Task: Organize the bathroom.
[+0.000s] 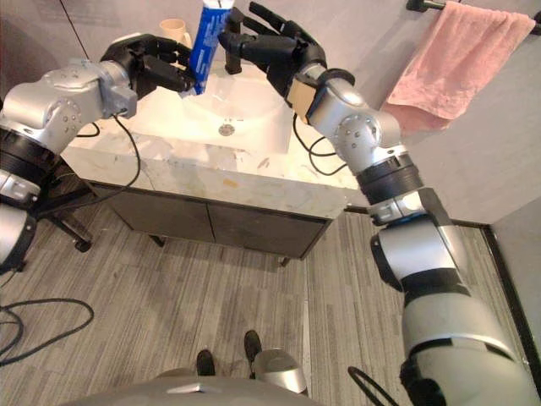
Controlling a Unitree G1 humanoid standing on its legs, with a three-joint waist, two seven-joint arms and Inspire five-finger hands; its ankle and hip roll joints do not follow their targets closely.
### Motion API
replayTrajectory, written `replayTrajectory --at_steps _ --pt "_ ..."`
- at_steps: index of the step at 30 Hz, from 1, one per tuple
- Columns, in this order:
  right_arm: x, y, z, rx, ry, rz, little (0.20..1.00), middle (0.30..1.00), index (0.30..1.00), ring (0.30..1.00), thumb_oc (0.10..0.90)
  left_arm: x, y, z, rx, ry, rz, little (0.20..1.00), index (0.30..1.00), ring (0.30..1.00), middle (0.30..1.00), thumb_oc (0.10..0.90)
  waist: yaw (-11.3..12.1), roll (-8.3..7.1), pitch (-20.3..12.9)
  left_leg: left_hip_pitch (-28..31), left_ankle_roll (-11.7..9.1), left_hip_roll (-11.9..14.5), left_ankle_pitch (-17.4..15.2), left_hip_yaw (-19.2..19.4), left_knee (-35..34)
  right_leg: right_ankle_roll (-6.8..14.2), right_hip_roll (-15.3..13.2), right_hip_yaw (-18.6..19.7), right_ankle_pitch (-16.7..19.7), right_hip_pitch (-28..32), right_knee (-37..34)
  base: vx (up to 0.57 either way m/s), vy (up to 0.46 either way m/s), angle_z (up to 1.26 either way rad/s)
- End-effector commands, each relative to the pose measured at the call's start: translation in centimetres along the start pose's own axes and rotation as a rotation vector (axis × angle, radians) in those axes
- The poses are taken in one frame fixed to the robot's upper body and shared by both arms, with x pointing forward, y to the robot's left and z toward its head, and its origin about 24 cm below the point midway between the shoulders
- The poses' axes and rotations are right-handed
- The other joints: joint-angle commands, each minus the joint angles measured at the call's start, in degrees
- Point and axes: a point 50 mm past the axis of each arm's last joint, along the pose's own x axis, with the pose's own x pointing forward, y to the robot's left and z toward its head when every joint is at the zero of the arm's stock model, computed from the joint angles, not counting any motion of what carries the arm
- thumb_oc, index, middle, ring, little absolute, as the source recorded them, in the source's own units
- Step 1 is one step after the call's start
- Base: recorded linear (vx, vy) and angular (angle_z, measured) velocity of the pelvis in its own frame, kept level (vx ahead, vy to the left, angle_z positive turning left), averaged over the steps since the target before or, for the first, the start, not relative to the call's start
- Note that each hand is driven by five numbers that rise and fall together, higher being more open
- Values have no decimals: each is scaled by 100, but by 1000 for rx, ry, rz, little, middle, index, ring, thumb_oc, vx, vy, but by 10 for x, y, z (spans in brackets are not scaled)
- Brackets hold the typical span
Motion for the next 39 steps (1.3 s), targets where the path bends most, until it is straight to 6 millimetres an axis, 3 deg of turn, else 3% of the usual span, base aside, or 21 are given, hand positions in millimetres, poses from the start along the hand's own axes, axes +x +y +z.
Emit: replayTrajectory --at_steps 1,2,20,22,23,39 --pt "5 21 59 27 -274 72 389 389 389 389 460 5 -1 33 7 -108 9 300 300 300 300 400 138 99 -1258 9 19 49 -341 -103 -10 471 22 -409 -504 199 -50 0 0 0" --pt "5 21 59 29 -274 72 300 300 300 300 400 6 -2 33 6 -106 7 300 300 300 300 400 139 101 -1254 9 21 49 -338 -105 -10 470 20 -406 -504 201 -50 0 0 0" --pt "6 20 57 35 -261 58 300 300 300 300 400 7 -3 26 -11 -77 -1 300 300 300 300 400 148 90 -1264 43 35 48 -348 -127 -10 465 19 -397 -509 237 -50 2 0 0" --pt "6 18 58 9 -260 50 533 533 533 533 555 7 -3 27 -11 -79 1 300 300 300 300 400 149 86 -1265 39 37 47 -346 -123 -10 467 18 -397 -507 235 -50 0 0 0" --pt "6 18 58 -3 -258 46 900 900 900 900 800 7 -3 27 -11 -80 2 300 300 300 300 400 150 83 -1267 38 37 49 -343 -118 -10 466 17 -399 -506 235 -50 0 0 0" --pt "6 -12 47 -103 -129 -4 900 900 900 900 800 2 7 33 -12 -110 38 300 300 300 300 400 122 61 -1288 1 17 68 -330 -80 -10 453 28 -439 -503 194 -50 0 0 0"
